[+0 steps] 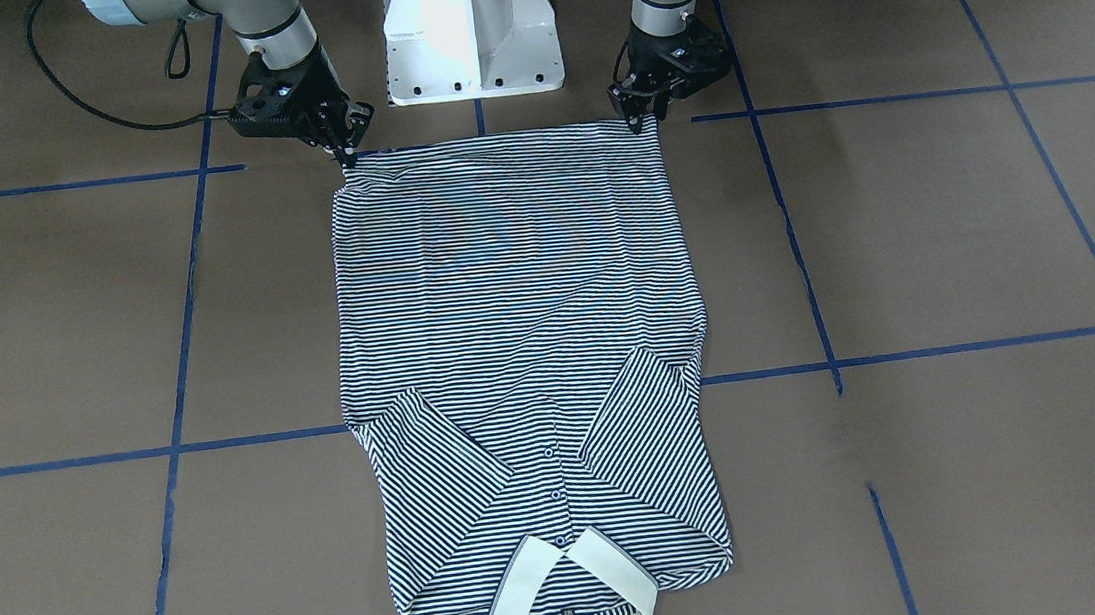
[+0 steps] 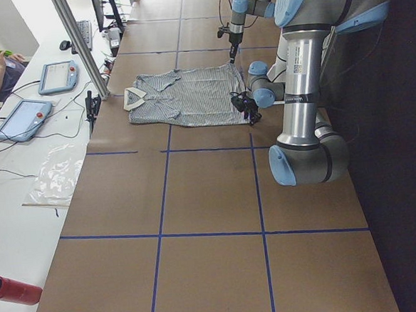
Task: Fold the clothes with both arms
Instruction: 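Grasp both hem corners nearest the robot with left and right grippers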
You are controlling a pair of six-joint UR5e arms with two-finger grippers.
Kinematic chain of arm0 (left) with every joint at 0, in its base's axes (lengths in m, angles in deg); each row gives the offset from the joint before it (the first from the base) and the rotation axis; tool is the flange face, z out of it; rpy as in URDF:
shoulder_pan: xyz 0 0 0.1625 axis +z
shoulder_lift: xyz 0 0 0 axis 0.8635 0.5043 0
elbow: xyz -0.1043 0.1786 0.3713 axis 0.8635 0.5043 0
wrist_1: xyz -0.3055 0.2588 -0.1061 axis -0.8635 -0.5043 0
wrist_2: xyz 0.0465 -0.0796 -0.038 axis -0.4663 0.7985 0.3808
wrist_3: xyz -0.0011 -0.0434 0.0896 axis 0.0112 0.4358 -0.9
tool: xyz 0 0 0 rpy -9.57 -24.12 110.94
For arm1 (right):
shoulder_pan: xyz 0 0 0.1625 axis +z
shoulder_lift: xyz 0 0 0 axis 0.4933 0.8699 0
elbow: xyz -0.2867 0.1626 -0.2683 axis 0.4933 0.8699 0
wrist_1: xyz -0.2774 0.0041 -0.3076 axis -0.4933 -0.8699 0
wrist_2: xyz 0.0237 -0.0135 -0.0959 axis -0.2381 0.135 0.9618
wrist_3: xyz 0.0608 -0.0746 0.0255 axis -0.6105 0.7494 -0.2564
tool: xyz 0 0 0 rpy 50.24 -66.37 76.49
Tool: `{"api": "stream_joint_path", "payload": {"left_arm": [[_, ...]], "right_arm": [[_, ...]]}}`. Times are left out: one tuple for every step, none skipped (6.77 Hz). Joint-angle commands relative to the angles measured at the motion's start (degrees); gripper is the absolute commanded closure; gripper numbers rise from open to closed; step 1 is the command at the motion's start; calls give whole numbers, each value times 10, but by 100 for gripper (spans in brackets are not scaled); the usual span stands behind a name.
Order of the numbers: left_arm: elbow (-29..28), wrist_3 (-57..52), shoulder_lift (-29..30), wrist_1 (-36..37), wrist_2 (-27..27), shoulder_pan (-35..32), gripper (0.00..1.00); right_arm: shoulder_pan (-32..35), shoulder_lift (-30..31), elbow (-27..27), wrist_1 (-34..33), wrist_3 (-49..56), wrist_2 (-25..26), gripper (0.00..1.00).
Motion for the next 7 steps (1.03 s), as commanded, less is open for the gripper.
{"api": "stream_joint_path", "payload": {"left_arm": [[4,-2,3,-1,1,-3,100],[8,-3,11,-1,3,-7,100],[57,-7,6,11,4,-13,100],[88,-8,7,49,5,-11,100],[102,-9,10,52,6,-7,100],[127,-9,8,54,7,-4,100],[155,-9,7,64,7,11,100]], "right_arm": [[2,1,-1,0,0,-1,100],[9,1,-3,1,1,-8,100],[16,7,-9,1,0,-15,100],[17,29,-37,0,0,-17,100],[15,60,-68,0,-2,-27,100],[1,81,-96,-1,-6,-44,100],[-22,107,-122,-2,-7,-55,100]]}}
